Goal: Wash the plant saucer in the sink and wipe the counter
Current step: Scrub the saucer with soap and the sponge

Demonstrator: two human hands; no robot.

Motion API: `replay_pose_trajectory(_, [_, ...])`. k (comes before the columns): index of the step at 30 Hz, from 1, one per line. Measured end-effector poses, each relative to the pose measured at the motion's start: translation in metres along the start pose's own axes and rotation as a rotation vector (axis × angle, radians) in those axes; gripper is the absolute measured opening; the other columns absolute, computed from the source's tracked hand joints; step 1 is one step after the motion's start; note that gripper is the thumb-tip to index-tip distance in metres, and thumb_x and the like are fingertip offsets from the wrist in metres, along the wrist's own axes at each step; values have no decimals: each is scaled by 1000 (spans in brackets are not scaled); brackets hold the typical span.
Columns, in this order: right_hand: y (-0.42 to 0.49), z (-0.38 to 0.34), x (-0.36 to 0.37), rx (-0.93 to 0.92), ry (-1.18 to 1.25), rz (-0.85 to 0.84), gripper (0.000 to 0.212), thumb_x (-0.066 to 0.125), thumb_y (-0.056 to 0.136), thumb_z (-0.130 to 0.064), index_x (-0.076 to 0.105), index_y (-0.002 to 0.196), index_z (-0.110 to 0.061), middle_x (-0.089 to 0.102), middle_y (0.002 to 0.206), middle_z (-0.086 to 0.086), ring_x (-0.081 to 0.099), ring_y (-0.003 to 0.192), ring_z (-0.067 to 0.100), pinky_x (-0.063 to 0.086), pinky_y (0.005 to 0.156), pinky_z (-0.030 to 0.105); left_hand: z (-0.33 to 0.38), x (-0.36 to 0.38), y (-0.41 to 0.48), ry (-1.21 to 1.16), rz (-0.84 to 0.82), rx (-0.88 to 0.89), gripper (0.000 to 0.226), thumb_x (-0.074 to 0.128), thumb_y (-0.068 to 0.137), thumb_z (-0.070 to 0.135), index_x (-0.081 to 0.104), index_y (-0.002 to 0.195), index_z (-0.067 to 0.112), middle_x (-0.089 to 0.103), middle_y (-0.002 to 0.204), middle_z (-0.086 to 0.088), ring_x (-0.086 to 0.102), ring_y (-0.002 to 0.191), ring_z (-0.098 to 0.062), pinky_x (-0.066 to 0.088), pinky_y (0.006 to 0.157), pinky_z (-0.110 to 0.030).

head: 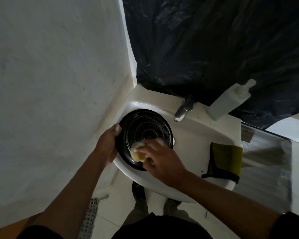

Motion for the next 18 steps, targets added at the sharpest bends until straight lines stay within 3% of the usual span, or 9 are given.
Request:
replay_pose_trajectory(5, [-10,53,-11,386,14,166,32,60,88,-13,60,120,-17,56,120,5,51,111,23,54,82,41,-4,-8,-3,49,-6,-35,27,46,109,23,72,105,16,76,106,-4,67,110,-25,50,101,-39])
replay_pose_trajectory(8, [13,47,-16,440,9,218,37,54,92,-11,55,129,-15,53,126,9,49,115,28,52,86,44,-7,-3,-5,189,-40,-44,29,45,108,16,71,119,17,75,119,-8,68,117,-29,51,105,-44])
replay_pose_trajectory(12, [48,5,-19,211,-42,222,44,57,89,-7,57,131,-18,55,132,5,47,117,29,47,93,39,-4,16,-10,371,-106,-15,36,43,105,4,67,129,18,75,120,-6,71,112,-26,58,97,-43])
replay_pose_trajectory(15, [58,-23,-13,1,-116,134,52,64,82,1,60,129,-21,54,139,4,45,122,28,40,95,38,-2,24,-11,481,-118,42,35,43,99,-8,71,100,13,78,87,1,70,89,-23,54,87,-39])
replay_pose_trajectory(16, [61,-25,-15,-8,-138,138,55,65,79,3,59,128,-22,54,139,4,45,123,28,40,95,38,1,26,-13,487,-124,63,35,43,98,-9,70,93,13,75,78,3,68,80,-18,51,82,-37])
replay_pose_trajectory(18, [67,-19,-23,42,-170,176,59,63,76,4,57,127,-23,54,137,0,45,121,27,43,93,40,7,29,-15,472,-162,116,27,47,104,2,71,102,14,75,83,3,67,82,-16,49,84,-36])
Point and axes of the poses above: each hand's wrist, its own y-axis towards the middle knuckle, its own x-axis out of the palm, z = x × y, the point moved 3 cm from there along y, towards the middle knuckle
